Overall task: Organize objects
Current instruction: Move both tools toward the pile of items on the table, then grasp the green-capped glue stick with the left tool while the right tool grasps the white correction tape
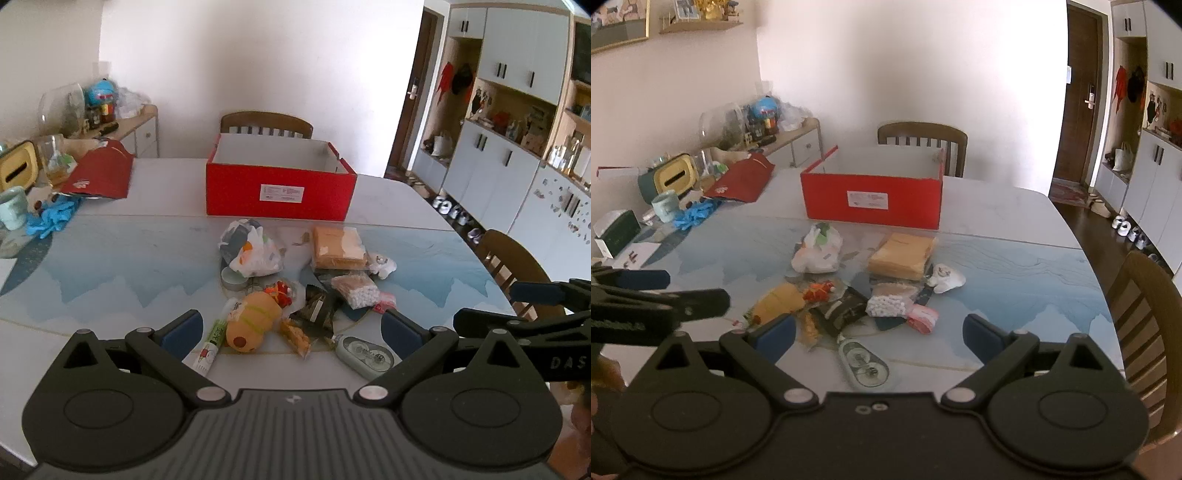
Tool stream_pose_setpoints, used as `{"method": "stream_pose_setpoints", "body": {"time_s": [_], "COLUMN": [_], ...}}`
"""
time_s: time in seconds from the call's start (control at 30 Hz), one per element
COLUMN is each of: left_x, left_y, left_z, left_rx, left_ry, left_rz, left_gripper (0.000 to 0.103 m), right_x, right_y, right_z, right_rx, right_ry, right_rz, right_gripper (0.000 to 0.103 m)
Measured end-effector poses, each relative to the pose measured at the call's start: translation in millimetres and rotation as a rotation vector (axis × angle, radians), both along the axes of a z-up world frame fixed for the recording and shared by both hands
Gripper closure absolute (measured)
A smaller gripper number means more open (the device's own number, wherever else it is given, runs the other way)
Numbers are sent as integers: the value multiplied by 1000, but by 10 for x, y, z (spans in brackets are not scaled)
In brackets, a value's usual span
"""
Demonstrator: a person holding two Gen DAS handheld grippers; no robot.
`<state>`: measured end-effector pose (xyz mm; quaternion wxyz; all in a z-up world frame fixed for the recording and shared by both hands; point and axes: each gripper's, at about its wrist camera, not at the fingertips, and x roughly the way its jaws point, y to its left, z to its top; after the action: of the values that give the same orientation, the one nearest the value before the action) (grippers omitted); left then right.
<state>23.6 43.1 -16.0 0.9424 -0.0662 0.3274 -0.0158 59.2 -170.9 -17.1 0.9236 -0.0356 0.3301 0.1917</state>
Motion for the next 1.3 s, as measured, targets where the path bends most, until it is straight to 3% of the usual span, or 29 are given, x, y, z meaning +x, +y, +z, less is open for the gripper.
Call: {"method": "stream_pose_setpoints", "body": {"time_s": [0.57, 0.83, 1.1, 1.13, 1.2, 1.3], "left_x": [438, 717, 776, 786, 804, 828], "left_y": [216, 506, 648, 655, 659, 652], "left_z": [-605, -1050, -1242, -1252, -1268, -1283], "left_rx": [153, 136, 109, 105, 102, 119], "left_ry": [53, 207, 262, 264, 271, 275], "left_rz": [-68, -15, -46, -53, -70, -87], "left_gripper": [0, 0, 0, 2, 16, 30], "right_x": [434, 635, 744, 751, 762, 784], "right_y": [125, 205, 321, 336, 365, 392], "right_z": [-571, -897, -1126, -1145, -1181, -1225], "right_rx": [-88, -128, -151, -156, -163, -169], "right_ry": [121, 194, 248, 256, 268, 280], "right_rz": [35, 69, 120, 128, 141, 149], "right_gripper": [6, 11, 16, 19, 21, 25]}}
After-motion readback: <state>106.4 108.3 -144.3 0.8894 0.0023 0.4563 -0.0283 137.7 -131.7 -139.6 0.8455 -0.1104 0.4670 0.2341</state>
